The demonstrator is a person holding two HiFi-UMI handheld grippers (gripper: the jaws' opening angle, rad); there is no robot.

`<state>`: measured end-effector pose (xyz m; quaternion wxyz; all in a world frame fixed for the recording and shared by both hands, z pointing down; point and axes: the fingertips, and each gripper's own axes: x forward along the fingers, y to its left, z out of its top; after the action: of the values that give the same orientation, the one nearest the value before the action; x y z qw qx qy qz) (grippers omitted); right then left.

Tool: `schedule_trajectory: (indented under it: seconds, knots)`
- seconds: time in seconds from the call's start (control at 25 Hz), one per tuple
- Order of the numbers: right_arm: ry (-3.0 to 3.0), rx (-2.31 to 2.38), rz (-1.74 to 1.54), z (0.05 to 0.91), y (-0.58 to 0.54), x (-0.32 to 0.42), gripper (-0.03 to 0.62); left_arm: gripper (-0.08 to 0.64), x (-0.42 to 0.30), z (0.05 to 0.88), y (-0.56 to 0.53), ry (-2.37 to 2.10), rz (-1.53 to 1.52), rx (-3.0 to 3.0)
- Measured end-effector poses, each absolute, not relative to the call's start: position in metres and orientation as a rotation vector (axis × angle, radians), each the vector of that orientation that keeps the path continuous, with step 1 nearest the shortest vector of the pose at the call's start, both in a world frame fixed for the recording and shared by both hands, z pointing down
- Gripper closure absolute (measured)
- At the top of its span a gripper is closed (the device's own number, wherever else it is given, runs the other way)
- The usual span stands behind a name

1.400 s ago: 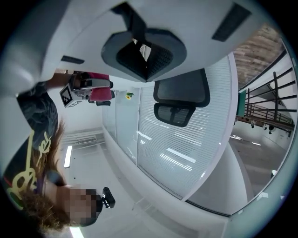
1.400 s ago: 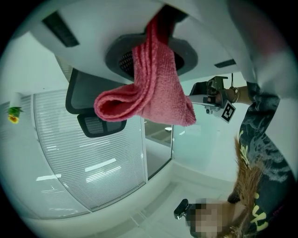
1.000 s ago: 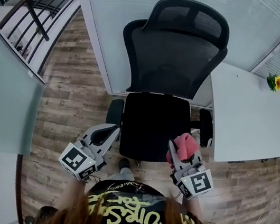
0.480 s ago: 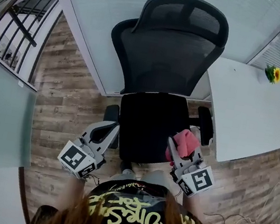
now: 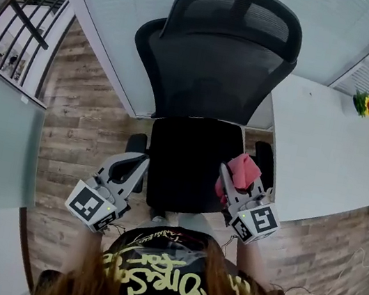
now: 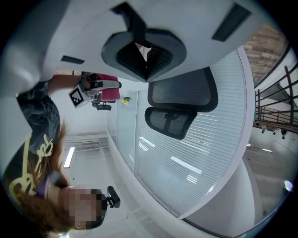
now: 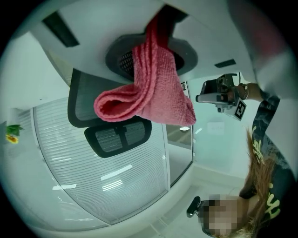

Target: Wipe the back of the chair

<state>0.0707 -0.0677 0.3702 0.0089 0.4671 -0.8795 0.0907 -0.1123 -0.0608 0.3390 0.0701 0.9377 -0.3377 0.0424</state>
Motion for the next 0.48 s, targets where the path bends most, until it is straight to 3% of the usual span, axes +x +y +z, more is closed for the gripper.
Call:
schedule_trajectory:
  seconds: [0.48]
  knots:
    - [-2.433, 1.78, 0.334, 0.431, -0.213, 0.193, 0.534, 0.571, -0.061, 0.352, -0.09, -1.119, 0.127, 2.723]
